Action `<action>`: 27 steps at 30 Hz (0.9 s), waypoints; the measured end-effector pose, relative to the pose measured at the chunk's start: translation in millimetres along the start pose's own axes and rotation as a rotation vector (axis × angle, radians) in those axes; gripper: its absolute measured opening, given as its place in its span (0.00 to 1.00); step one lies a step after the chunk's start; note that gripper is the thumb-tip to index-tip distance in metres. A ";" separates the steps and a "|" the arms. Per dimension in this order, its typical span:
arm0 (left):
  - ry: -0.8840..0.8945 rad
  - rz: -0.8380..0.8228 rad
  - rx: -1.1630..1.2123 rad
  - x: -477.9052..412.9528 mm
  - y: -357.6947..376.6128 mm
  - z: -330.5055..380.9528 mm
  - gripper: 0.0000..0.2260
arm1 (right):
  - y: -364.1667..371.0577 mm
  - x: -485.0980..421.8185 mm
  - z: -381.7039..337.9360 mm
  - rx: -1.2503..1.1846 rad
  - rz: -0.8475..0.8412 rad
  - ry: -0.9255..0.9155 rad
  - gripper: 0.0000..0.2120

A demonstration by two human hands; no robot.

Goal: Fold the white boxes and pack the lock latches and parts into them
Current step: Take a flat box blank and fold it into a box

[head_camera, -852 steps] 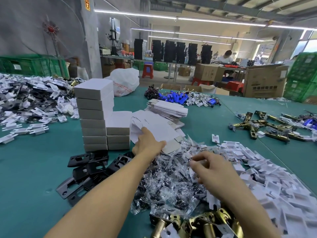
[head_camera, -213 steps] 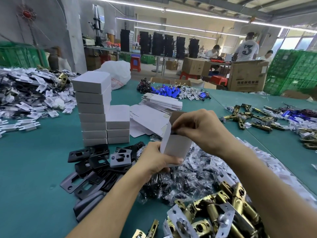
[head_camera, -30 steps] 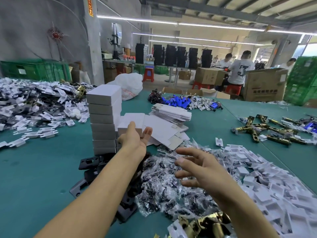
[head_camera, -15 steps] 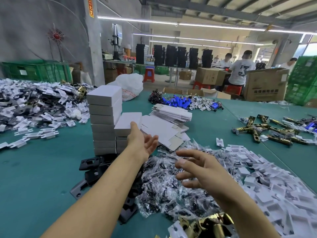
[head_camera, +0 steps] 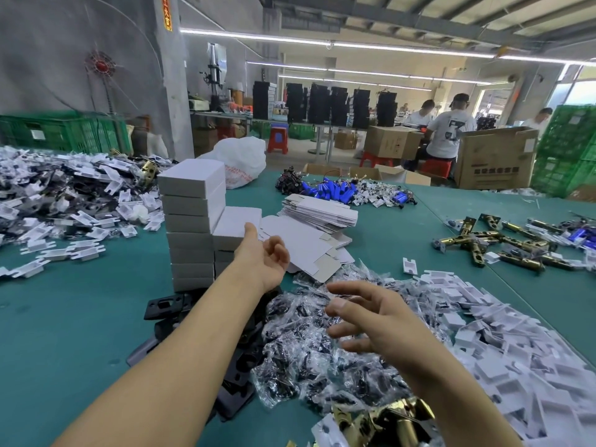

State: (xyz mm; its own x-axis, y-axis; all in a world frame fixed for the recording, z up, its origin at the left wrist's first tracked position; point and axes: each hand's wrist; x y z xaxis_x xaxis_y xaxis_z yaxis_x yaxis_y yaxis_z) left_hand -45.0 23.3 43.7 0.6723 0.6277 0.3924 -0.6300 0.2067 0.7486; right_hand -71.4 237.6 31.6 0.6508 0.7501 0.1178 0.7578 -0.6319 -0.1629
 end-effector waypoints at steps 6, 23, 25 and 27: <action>0.088 -0.045 -0.233 -1.9 -23.3 -5.2 0.20 | -1.2 -0.3 1.3 0.006 -0.003 0.000 0.10; 0.350 0.180 -0.193 -9.8 -8.8 -2.4 0.18 | -2.9 -1.7 3.3 -0.002 0.006 0.001 0.09; 0.338 0.195 -0.174 -11.8 -7.9 -3.1 0.18 | -3.1 -1.5 2.9 -0.005 0.003 0.002 0.09; 0.334 0.203 -0.167 -13.2 -6.5 -2.3 0.18 | -3.3 -1.1 2.7 -0.012 0.004 0.004 0.09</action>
State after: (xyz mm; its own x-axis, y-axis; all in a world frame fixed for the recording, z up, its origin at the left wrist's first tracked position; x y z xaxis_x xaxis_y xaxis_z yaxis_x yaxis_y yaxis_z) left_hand -50.7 15.4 32.4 0.3822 0.8712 0.3080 -0.8095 0.1549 0.5663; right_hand -74.7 239.4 29.4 0.6539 0.7468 0.1210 0.7557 -0.6372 -0.1514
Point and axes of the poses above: each hand's wrist, its own x-axis away from the middle knuckle, its own y-axis out of the palm, z = x × y, and after that the axes turned 4 degrees about y, right-handed
